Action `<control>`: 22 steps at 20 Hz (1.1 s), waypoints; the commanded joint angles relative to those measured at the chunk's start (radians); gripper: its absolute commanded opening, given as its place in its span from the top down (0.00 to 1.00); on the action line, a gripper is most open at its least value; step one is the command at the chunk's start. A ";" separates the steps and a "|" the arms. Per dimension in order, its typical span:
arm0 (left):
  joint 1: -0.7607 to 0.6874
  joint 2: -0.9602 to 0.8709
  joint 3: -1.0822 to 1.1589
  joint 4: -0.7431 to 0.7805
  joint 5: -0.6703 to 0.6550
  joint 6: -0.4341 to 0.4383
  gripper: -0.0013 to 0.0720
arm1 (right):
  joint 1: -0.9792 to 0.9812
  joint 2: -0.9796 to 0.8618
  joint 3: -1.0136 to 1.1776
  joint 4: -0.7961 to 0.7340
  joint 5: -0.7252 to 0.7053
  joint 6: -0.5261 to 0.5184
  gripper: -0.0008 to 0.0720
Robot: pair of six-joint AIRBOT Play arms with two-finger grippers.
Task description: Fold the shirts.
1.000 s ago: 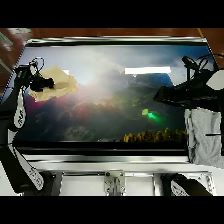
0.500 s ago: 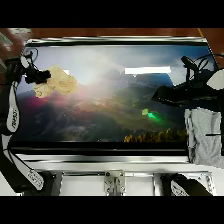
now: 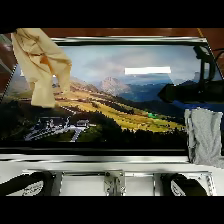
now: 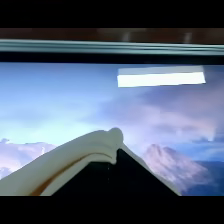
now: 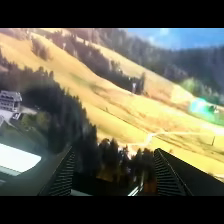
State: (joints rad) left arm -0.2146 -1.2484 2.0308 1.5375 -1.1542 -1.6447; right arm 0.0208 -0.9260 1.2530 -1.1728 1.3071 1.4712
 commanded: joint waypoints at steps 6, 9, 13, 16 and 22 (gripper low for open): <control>-0.423 0.161 -0.291 0.006 -0.188 -0.083 0.94 | 0.000 0.238 0.001 -0.146 0.268 0.049 0.16; -0.591 0.131 -0.559 0.005 0.022 -0.212 0.94 | 0.000 0.237 0.000 -0.217 0.402 0.063 0.16; -0.760 0.016 -0.854 -0.069 0.401 -0.373 0.93 | 0.000 0.235 -0.013 -0.242 0.352 0.064 0.16; -0.721 -0.054 -0.826 -0.140 0.385 -0.376 0.01 | 0.000 0.216 -0.041 -0.274 0.307 0.085 0.16; -0.280 0.058 -0.731 -0.140 -0.058 -0.088 0.01 | -0.010 0.060 -0.096 -0.362 0.228 0.032 0.16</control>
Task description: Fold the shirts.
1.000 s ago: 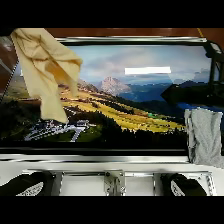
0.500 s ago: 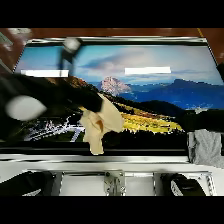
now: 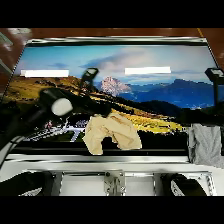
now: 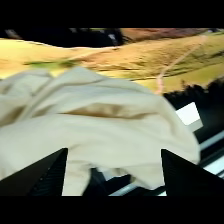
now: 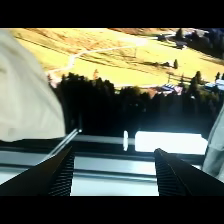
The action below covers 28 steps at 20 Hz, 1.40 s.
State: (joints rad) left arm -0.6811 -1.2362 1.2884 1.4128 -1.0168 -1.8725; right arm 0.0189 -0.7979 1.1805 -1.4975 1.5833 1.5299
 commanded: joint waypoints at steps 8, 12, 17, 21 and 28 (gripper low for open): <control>0.579 0.173 -0.527 -0.301 -0.275 0.342 0.01 | -0.278 -0.357 -0.175 0.651 -0.055 -0.266 0.16; 0.513 0.162 -0.722 -0.491 -0.033 0.343 0.01 | -0.281 -0.391 -0.279 0.663 -0.135 -0.276 0.16; 0.381 0.036 -0.747 -0.544 0.080 0.343 0.01 | -0.281 -0.391 -0.342 0.650 -0.174 -0.289 0.16; 0.315 -0.028 -0.747 -0.672 0.188 0.378 0.02 | -0.281 -0.391 -0.346 0.650 -0.179 -0.290 0.16; 0.240 -0.077 -0.740 -0.710 0.241 0.389 0.89 | -0.251 -0.392 -0.360 0.650 -0.188 -0.275 0.11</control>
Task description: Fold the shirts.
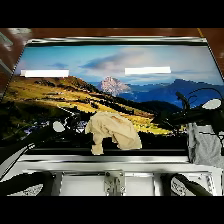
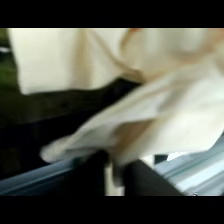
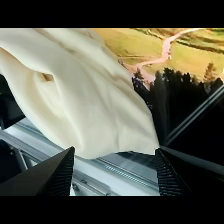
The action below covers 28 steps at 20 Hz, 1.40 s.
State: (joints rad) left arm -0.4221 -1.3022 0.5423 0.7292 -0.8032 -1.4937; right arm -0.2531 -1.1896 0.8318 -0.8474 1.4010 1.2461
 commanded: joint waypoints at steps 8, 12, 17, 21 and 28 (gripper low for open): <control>-0.019 0.051 0.029 -0.011 -0.026 0.043 0.93 | 0.238 -0.142 -0.148 -0.019 -0.134 -0.010 0.11; -0.019 0.080 0.029 -0.011 -0.027 0.042 0.93 | 0.238 -0.219 -0.148 0.093 -0.129 -0.025 0.11; -0.019 0.117 0.043 -0.011 -0.027 0.043 0.93 | 0.238 -0.274 -0.148 0.088 -0.165 -0.024 0.11; -0.019 0.118 0.075 -0.011 -0.019 0.043 0.93 | 0.239 -0.306 -0.148 0.093 -0.172 -0.025 0.49; -0.014 0.169 0.177 0.209 -0.010 0.030 0.94 | 0.238 -0.270 -0.085 0.106 -0.072 -0.121 0.90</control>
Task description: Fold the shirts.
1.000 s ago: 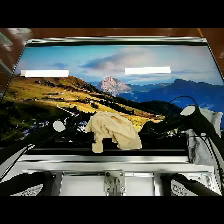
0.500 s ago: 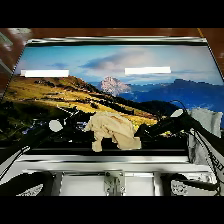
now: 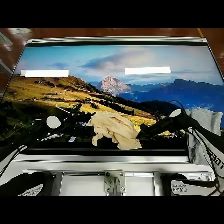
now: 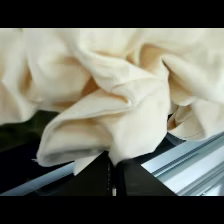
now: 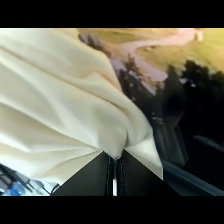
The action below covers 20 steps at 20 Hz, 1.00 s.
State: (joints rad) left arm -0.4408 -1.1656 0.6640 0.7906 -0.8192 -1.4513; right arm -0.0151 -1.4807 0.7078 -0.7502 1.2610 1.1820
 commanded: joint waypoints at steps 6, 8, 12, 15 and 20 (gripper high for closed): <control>0.148 0.239 0.520 0.410 -0.037 -0.048 0.94 | -0.004 0.371 0.472 -0.090 0.148 -0.130 0.90; 0.189 0.294 0.720 0.410 -0.034 -0.041 0.94 | -0.004 0.485 0.661 -0.105 0.087 -0.078 0.90; 0.165 0.341 1.055 0.338 0.052 0.014 0.94 | 0.036 0.629 0.907 0.014 -0.124 -0.018 0.90; 0.114 0.343 1.194 0.267 0.090 0.029 0.94 | 0.084 0.655 1.011 0.040 -0.175 0.021 0.90; 0.094 0.353 1.230 0.300 0.068 0.030 0.94 | 0.137 0.655 1.053 0.010 -0.058 0.144 0.90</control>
State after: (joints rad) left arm -0.3359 -0.8207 1.8530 1.0779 -0.7467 -1.4281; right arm 0.0982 -0.8360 1.7256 -0.7212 1.1473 1.2549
